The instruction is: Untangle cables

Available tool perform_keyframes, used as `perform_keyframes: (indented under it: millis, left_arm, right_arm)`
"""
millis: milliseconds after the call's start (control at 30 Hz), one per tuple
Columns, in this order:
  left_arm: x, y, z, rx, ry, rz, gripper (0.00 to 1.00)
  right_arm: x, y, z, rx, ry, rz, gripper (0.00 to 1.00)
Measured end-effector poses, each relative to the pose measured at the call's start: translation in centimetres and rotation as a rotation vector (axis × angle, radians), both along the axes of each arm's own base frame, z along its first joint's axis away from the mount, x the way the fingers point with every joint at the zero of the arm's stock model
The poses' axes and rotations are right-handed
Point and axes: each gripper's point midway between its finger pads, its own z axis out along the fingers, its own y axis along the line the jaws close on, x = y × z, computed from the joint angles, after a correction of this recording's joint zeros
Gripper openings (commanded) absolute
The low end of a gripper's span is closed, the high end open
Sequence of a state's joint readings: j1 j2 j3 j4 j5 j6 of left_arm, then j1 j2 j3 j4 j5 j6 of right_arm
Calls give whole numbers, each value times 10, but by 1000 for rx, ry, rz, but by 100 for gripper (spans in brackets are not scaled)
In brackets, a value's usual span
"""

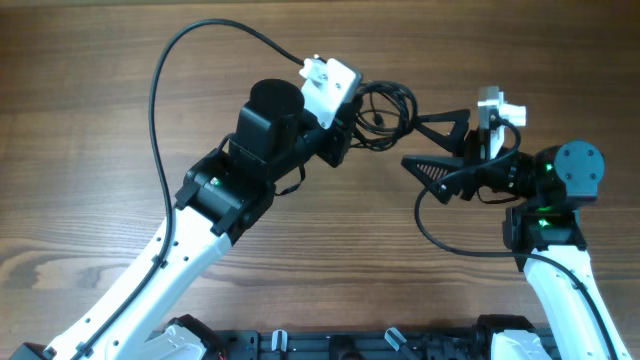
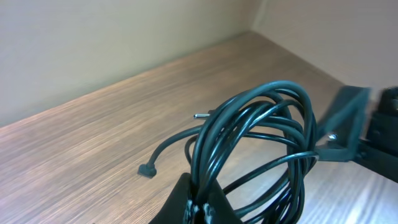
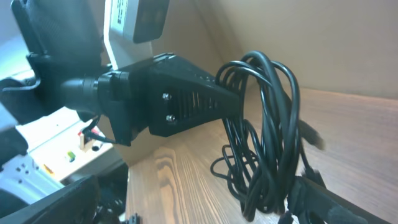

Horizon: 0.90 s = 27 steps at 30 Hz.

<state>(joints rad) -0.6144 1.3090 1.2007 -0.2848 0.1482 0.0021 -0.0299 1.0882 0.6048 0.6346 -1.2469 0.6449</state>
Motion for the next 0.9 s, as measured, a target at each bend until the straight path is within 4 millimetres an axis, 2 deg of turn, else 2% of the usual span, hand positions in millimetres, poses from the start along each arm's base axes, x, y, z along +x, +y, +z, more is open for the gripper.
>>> perform_keyframes:
  millis: [133,233,333,400,500,633,767,900]
  left_arm:
    - [6,7,-1,5,-1,54,4]
    - [7,8,-1,5,0,69,4]
    - [8,9,-1,6,-1,73,4]
    - [8,9,-1,7,-2,76,4]
    - [10,8,4,-8,-14,78,4]
    - [14,5,19,-98,-18,103,4]
    - [12,2,21,-119,-10,102,4]
    - [2,-12,19,-121,-3,63,4]
  right_arm:
    - [21,-9,-18,32,185,-124,99]
    - [29,-14,-20,40,206,-182,98]
    - [28,-13,-15,37,164,-173,96]
    - [20,-9,0,40,73,-124,94]
    - [8,-4,9,39,21,-59,90]
    - [4,-3,9,52,61,-33,90]
    - [4,-3,10,76,115,-30,90]
    - [4,-3,13,102,161,-25,91]
